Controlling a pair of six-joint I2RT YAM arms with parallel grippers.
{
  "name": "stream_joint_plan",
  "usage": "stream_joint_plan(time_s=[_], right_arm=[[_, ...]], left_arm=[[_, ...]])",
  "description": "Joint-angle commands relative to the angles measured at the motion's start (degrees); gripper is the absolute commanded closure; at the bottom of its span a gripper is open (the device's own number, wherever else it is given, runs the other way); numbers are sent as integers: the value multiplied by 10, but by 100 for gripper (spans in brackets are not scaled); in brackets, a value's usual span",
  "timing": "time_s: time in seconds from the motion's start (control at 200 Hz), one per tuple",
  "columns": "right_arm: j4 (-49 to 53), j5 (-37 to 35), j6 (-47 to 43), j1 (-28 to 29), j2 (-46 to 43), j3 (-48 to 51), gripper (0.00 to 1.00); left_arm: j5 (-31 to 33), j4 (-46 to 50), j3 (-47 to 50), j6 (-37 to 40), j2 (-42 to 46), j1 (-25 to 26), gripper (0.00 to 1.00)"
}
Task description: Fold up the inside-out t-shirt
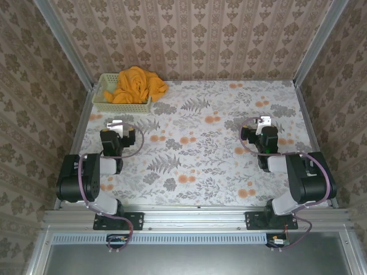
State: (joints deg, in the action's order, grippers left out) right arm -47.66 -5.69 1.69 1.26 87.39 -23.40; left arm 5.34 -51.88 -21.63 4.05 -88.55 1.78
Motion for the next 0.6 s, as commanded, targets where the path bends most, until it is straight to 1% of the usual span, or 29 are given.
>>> stream_joint_plan(time_s=[0.0,0.595], right_arm=[[-17,0,7,0,4,2,0],[-18,0,7,0,3,2,0]], left_arm=[[-9,9,-11,-12,-1,-2,0],[-14,8,-10,-13,0,-5,0]])
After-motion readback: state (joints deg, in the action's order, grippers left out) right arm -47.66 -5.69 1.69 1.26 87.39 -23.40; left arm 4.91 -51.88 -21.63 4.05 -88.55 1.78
